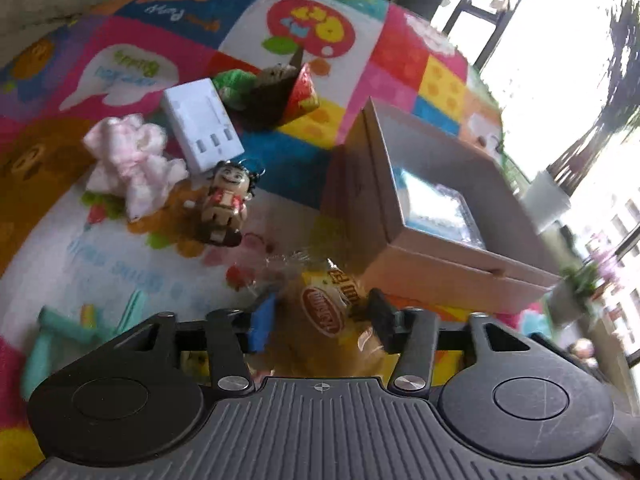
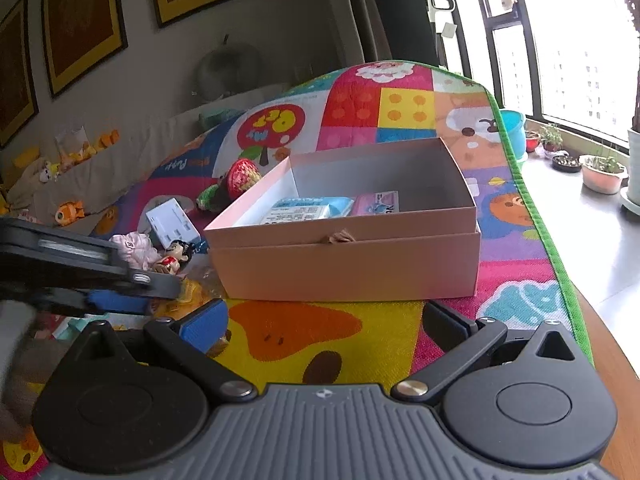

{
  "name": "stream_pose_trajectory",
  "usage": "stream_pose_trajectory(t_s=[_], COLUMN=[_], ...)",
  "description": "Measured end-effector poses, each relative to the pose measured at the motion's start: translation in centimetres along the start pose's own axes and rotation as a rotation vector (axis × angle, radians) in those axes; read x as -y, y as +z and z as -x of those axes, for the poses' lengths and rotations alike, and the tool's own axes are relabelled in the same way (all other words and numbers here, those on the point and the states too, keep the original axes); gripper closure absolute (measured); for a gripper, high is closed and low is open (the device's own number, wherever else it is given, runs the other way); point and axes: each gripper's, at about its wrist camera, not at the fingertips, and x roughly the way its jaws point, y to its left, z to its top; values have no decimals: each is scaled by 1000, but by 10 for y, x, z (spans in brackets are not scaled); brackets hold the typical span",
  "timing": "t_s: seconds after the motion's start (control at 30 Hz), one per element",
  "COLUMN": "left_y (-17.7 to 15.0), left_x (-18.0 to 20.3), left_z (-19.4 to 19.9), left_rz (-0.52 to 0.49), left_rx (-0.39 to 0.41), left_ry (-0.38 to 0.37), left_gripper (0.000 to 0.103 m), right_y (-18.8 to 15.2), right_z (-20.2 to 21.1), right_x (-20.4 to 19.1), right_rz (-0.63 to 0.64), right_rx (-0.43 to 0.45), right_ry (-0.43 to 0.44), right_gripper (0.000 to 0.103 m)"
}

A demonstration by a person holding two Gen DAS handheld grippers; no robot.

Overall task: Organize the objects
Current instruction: 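Grasp the wrapped bread roll with the left gripper and lift it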

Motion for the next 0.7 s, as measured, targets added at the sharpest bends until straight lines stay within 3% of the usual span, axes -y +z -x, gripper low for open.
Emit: stream_pose_trajectory(t_s=[0.17,0.37,0.53,0.63,0.7], left_y=[-1,-11,-33,-34,-38], left_x=[17,29,49,42,33], left_z=[-13,-11,-7,3,20], left_rz=[-101,-166,-345,-290,-243], left_rx=[0,18,40,17,9], left_ry=[87,126,170,118,20], left_gripper=[34,34,32,36,39], right_y=[0,0,2,2,2], right_z=[3,6,4,2,1], right_x=[2,6,15,19,21], right_rz=[-14,-53,-114,-139,-148], right_rx=[22,47,44,34,29], right_ry=[15,5,-33,-57,-66], right_gripper=[0,0,0,0,0])
